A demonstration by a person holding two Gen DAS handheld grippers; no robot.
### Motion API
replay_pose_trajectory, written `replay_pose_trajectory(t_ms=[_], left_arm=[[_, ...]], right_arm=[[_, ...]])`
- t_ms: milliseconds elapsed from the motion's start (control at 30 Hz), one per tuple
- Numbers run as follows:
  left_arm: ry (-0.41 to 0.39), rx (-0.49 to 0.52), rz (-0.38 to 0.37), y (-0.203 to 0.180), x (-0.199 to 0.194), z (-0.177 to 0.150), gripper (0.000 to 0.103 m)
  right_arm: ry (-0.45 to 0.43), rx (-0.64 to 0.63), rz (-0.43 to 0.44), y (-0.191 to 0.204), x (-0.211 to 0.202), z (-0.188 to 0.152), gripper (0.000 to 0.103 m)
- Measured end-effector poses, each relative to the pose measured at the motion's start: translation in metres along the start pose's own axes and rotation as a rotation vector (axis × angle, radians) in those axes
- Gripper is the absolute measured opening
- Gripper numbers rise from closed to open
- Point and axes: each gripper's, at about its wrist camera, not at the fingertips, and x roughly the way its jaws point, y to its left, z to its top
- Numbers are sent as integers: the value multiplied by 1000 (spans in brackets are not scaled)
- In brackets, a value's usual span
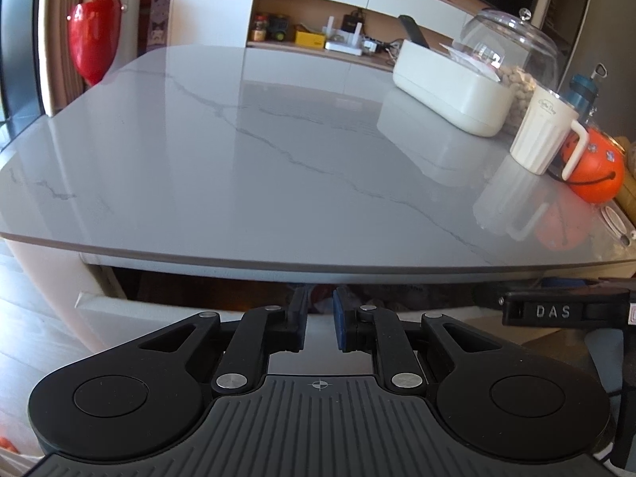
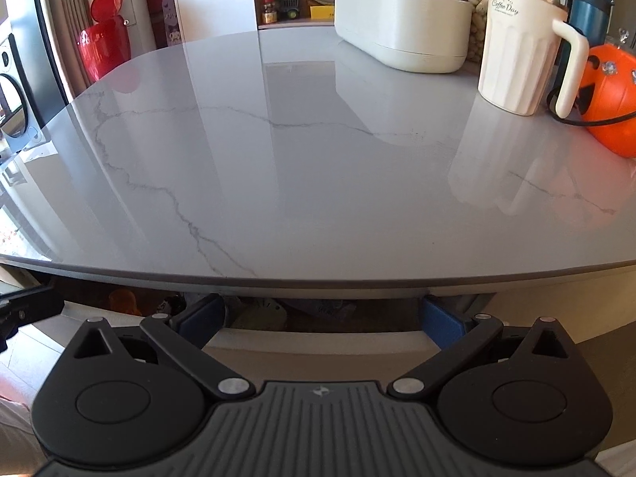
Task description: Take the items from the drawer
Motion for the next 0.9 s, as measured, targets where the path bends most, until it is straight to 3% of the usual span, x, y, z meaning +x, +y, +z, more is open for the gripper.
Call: replay_pose_trajectory(t_ms=[300,533,667,900], left_arm=[[46,34,75,-3,18,-5,16],[64,58,27,6,28,-5,18],[125,75,25,2,16,-12,18],[226,22,-37,4,-38,-62,17]], right_arm=[[0,4,16,-1,-12,-15,103],[6,3,-56,15,7,-14,103],[33,5,-23,10,0,-18,103],[91,13,75,-2,-41,-69,103]])
